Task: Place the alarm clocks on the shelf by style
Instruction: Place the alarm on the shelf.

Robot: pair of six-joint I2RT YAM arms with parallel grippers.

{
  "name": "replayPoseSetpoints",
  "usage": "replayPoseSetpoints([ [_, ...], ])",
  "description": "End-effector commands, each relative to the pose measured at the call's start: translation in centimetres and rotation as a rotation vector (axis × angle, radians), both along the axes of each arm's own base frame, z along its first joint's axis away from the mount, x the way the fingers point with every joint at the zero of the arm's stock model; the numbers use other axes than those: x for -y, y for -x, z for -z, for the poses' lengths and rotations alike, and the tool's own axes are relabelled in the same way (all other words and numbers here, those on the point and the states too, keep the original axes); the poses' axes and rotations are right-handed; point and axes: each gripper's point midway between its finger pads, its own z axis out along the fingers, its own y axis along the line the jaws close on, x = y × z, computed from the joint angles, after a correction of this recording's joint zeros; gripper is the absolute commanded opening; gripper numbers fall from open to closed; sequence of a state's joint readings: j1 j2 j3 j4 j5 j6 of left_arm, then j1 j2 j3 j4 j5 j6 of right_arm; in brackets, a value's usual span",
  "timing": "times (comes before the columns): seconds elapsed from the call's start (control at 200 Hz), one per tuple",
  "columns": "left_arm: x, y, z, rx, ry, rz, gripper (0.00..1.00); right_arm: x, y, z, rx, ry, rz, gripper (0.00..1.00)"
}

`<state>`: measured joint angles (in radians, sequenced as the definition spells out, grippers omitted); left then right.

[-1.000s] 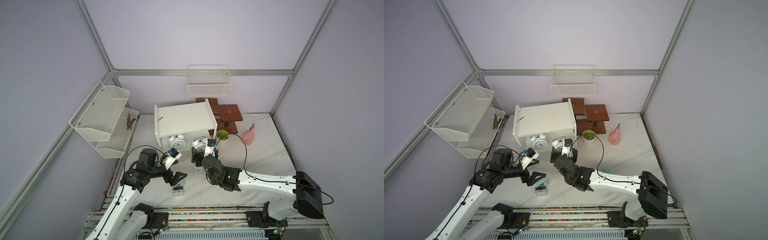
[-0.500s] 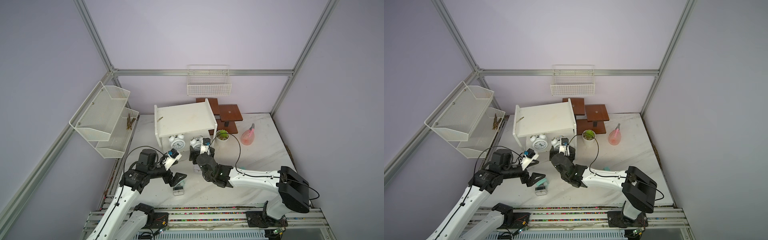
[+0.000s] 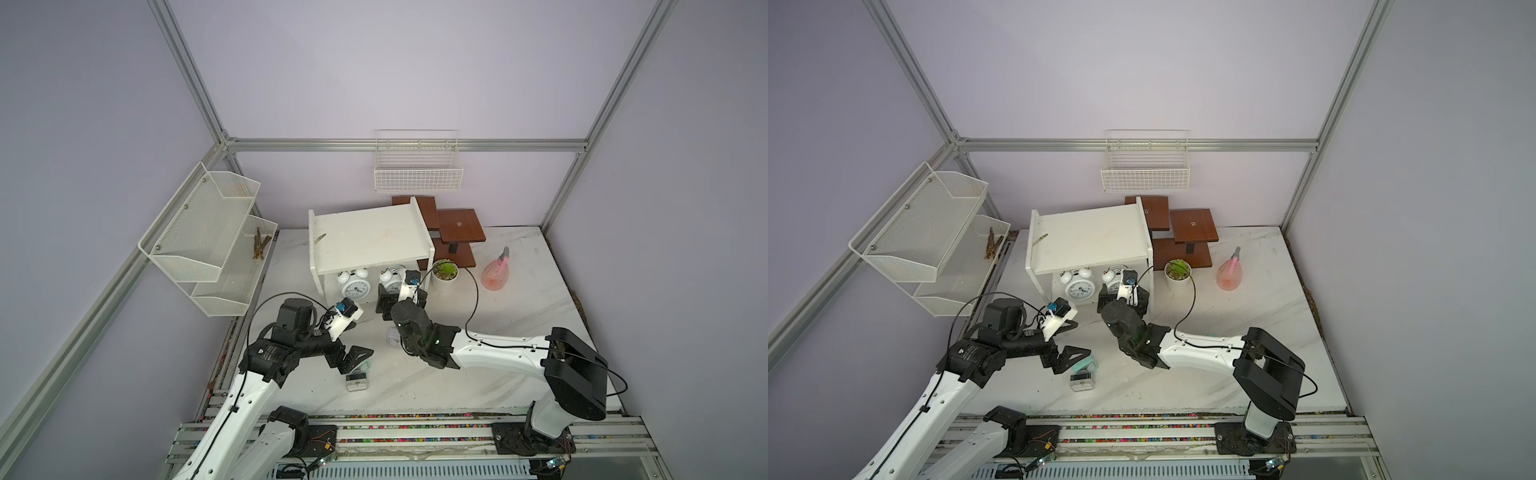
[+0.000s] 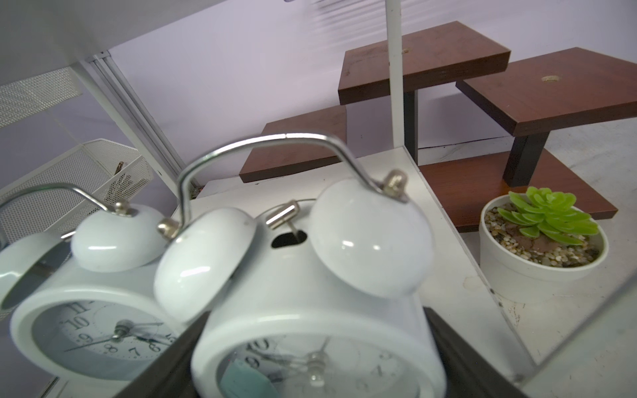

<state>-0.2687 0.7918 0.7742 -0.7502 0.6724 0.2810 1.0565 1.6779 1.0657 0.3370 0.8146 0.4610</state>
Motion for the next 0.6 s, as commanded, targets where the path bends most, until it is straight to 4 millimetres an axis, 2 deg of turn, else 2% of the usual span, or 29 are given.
replayPoseSetpoints([
  [0.0, 0.1, 0.0, -1.5, 0.055, 0.009, 0.017, 1.0, -0.3, -0.9, -2.4, 0.059, -0.075, 0.029, 0.7],
  [0.595, 0.1, 0.2, -1.4, 0.057, 0.006, 0.024, 1.0, -0.4, -2.7, -1.2, 0.071, -0.042, 0.072, 0.71],
])
